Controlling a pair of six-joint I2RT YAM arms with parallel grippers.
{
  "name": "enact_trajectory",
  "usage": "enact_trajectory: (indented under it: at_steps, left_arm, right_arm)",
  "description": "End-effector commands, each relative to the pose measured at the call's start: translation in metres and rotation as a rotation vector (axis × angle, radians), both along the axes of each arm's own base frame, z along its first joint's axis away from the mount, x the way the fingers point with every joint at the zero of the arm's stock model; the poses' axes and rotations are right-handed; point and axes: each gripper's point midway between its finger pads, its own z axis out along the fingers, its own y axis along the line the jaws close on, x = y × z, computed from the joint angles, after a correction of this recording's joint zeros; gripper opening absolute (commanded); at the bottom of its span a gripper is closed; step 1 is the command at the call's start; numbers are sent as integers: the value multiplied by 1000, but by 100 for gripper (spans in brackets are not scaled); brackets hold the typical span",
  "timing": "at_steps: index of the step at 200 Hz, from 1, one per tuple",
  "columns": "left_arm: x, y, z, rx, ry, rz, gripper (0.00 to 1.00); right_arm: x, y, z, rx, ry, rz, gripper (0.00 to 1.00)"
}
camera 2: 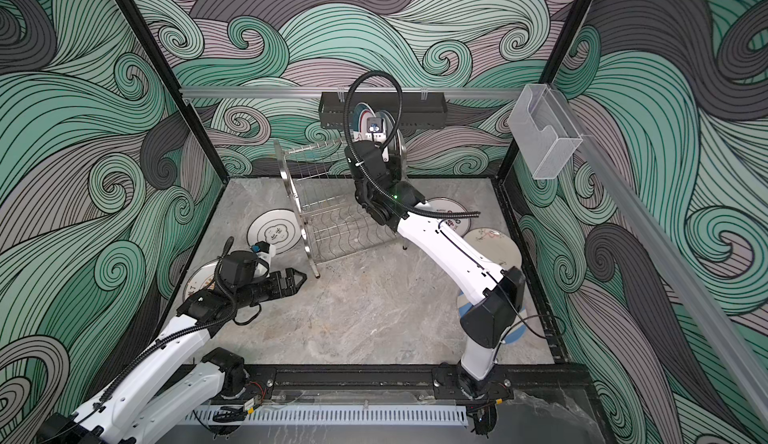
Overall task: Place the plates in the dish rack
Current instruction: 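Lower the green-rimmed plate into the slot beside the striped plate, then open and withdraw the right gripper while the left gripper nears the sunburst plate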
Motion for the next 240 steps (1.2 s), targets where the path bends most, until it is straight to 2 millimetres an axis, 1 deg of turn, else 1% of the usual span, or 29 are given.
enact_trajectory:
  at_steps: [1,48,69,98,109,124,149,167,184,202,214,222,226,232,240]
  left_arm:
    - [-2,4,-2,6,9,21,99]
    - [-3,5,-1,8,9,21,99]
    - [-4,6,-2,10,9,23,99]
    - [-4,6,-2,12,6,25,98]
    - [-4,6,-2,11,7,25,99]
    - [-4,6,-2,11,9,24,99]
    - [-4,5,-2,12,10,22,98]
    - [-3,7,-1,17,6,28,99]
    - [-2,9,-1,27,4,36,99]
    - [-1,13,-1,45,2,54,99]
    - [0,15,-1,58,2,63,99]
    - [1,17,0,66,0,70,98]
    - [2,18,0,71,-1,73,99]
    - [3,20,0,83,0,82,99]
    - [4,24,0,103,2,97,99]
  right_arm:
    - [-2,1,11,52,-44,-21,0]
    - [-2,5,6,62,-29,-4,0]
    - [-2,8,1,66,-14,10,0]
    - [-2,11,-4,70,-2,23,7]
    - [-3,10,-7,53,18,28,11]
    - [-5,11,-5,56,18,42,23]
    - [-7,11,-4,55,18,57,27]
    - [-8,12,-1,54,17,71,34]
    - [-8,16,1,48,22,97,38]
    - [-11,22,7,47,32,146,43]
    - [-13,27,11,42,43,188,50]
    - [-15,29,14,39,51,209,52]
    - [-17,29,15,34,55,223,55]
    - [-19,31,17,29,62,244,56]
    - [-23,31,23,32,61,266,60]
